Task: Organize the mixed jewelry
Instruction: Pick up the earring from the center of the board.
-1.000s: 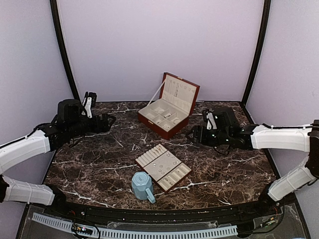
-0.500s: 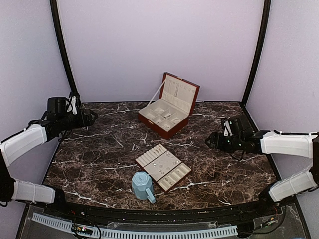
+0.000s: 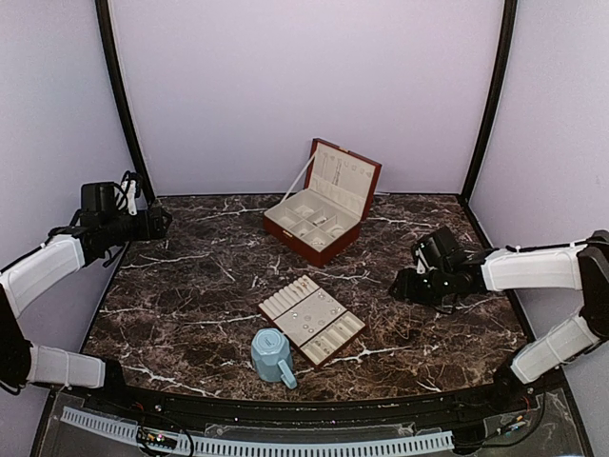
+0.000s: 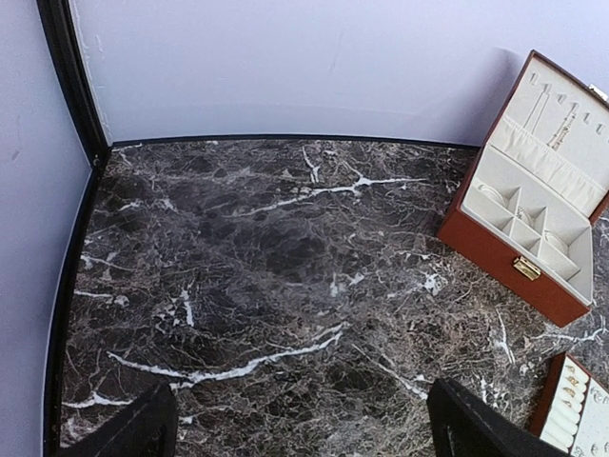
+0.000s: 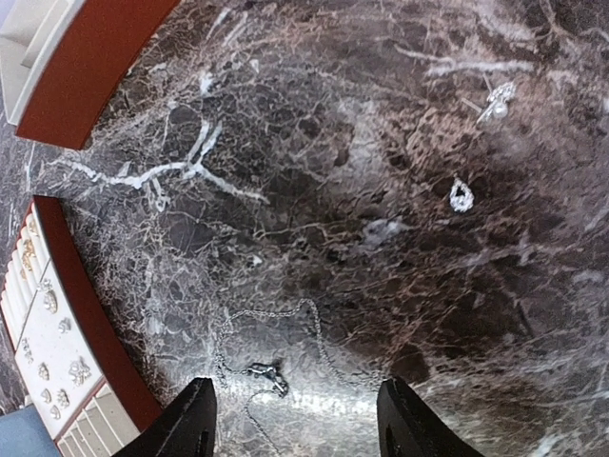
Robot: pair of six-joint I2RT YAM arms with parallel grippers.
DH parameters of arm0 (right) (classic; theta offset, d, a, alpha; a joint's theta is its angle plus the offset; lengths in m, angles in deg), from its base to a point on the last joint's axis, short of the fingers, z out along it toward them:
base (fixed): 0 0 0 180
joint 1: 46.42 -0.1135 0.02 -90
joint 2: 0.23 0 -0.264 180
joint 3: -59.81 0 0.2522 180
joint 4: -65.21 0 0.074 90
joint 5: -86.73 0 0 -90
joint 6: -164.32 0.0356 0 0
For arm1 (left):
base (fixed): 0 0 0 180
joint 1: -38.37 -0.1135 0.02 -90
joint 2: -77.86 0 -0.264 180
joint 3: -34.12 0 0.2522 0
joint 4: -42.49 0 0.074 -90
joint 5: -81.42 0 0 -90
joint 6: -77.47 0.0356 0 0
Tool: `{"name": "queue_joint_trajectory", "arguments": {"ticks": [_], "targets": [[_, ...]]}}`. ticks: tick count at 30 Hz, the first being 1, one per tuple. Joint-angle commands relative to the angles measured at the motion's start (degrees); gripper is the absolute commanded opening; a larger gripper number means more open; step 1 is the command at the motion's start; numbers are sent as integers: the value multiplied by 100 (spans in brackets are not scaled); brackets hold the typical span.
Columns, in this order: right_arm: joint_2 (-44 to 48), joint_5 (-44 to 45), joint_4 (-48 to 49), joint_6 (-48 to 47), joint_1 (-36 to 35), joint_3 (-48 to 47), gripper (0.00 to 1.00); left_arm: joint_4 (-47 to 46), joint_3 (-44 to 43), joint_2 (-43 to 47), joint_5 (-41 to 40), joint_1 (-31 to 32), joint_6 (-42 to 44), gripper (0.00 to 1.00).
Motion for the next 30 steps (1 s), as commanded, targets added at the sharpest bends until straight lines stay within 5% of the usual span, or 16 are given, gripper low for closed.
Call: {"name": "queue_joint_trajectory", "arguments": {"ticks": [1, 30], "targets": [[-179, 543, -290, 277, -304, -237, 56, 58, -50, 83, -57, -25, 264, 94], [-2056, 1568, -739, -892, 870, -2076, 29, 42, -64, 43, 128, -25, 193, 93]]}}
